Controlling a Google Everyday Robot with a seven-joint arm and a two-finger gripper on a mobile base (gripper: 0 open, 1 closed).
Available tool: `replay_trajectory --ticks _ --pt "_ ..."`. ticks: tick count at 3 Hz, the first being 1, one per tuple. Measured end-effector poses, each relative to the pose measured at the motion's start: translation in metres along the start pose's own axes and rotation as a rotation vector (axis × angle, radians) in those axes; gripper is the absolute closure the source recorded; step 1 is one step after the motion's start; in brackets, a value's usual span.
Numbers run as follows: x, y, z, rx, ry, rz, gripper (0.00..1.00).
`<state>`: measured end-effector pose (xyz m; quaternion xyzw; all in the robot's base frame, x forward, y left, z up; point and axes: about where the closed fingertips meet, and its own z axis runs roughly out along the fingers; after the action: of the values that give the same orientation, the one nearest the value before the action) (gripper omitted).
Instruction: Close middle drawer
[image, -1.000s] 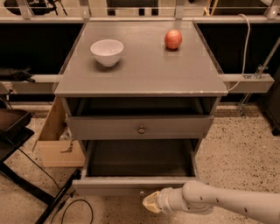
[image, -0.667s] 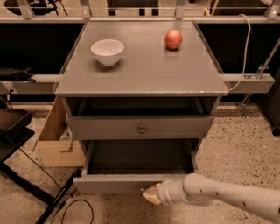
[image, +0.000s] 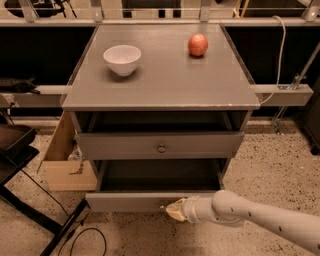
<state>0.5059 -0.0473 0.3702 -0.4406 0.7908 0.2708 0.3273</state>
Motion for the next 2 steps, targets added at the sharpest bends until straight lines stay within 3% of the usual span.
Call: replay_trajectory --ticks 1,2 --pt "-0.006 -0.011 -0.002 0.021 -0.022 -0.002 1.00" --pt "-0.019 -0.041 -0.010 0.075 -0.087 0.004 1.00"
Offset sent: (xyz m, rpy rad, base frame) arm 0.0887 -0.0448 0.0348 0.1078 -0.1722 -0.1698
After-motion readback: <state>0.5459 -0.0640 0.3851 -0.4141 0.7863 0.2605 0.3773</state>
